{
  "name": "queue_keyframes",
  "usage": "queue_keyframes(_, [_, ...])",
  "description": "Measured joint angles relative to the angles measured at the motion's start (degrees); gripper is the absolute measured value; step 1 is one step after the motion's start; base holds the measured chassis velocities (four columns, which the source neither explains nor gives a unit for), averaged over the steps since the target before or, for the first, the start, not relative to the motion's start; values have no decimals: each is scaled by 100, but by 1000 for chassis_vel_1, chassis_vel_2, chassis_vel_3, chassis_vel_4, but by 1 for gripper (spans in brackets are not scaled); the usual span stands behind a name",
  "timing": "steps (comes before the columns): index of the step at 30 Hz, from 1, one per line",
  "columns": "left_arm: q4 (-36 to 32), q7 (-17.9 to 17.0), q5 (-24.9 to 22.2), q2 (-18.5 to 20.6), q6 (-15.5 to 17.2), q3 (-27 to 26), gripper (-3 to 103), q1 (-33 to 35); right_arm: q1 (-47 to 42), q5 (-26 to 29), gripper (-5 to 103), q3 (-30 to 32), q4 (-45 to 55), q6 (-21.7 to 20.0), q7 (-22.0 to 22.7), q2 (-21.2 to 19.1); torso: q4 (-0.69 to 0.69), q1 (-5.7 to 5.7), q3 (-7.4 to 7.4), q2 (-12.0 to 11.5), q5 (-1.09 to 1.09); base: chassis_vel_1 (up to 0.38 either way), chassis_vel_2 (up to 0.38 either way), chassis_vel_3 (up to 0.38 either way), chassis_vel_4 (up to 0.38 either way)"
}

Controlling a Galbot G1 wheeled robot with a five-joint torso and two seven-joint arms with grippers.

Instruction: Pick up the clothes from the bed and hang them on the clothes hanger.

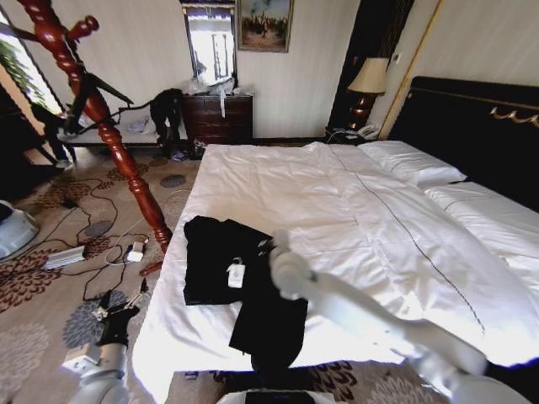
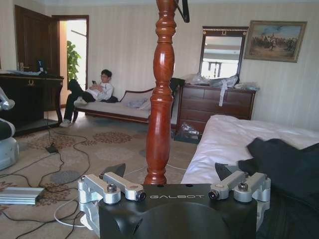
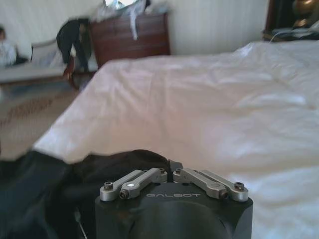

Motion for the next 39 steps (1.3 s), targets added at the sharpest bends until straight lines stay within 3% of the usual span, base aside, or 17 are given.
queue_keyframes(7, [0,-12,68,-57,11,106,100,-78,-545,820,0,1451,588,85,-168,-905,-1,0,0,0,-1,0,0,0,0])
queue_keyframes(11, [24,-19,137,-84,20,172,100,-100,-1163,598,0,1804,584,82,-200,-1074,-2,0,-1,0,-1,0,0,0,0])
queue_keyframes(15, [26,-23,194,-105,27,202,100,-90,-1588,65,0,1888,168,106,-241,-932,-1,-1,-1,1,-1,0,0,0,0])
queue_keyframes(17, [5,-26,222,-119,28,205,100,-54,-1629,-503,10,1828,-396,299,-329,-737,1,0,0,0,-1,0,0,0,0])
queue_keyframes(18, [-14,-27,232,-123,27,202,100,-22,-1602,-877,10,1823,-736,488,-442,-616,1,0,0,0,1,0,0,0,0])
queue_keyframes(19, [-14,-27,232,-123,27,202,100,-22,-1602,-877,10,1823,-736,488,-442,-616,1,0,0,0,1,0,0,0,0])
queue_keyframes(21, [-53,-28,247,-125,23,185,100,33,-1527,-1278,21,1921,-1150,899,-667,-446,1,0,0,0,0,0,0,0,0])
queue_keyframes(23, [-84,-28,255,-125,18,164,100,75,-1461,-1204,32,2076,-1257,1315,-704,-297,-1,0,0,0,-3,0,0,0,0])
queue_keyframes(24, [-84,-28,255,-125,18,164,100,75,-1461,-1204,32,2076,-1257,1315,-704,-297,-1,0,0,0,-3,0,0,0,0])
queue_keyframes(26, [-99,-30,280,-134,14,152,100,103,-1465,-1025,37,2172,-1201,1740,-678,-185,3,0,0,0,-3,0,0,0,0])
queue_keyframes(28, [-111,-37,312,-154,12,158,100,109,-1628,-935,48,2220,-1043,1955,-838,-185,1,0,0,0,-4,0,0,0,0])
queue_keyframes(35, [-137,-44,372,-179,12,195,100,104,-2279,-311,70,1948,-287,1781,-1010,-212,-2,0,0,1,-3,0,0,0,0])
queue_keyframes(38, [-109,-53,374,-175,14,184,100,100,-2343,-36,86,1544,-320,1669,-838,94,0,-1,0,1,-3,0,0,0,0])
queue_keyframes(39, [-109,-53,374,-175,14,184,100,100,-2343,-36,86,1544,-320,1669,-838,94,0,-1,0,1,-3,0,0,0,0])
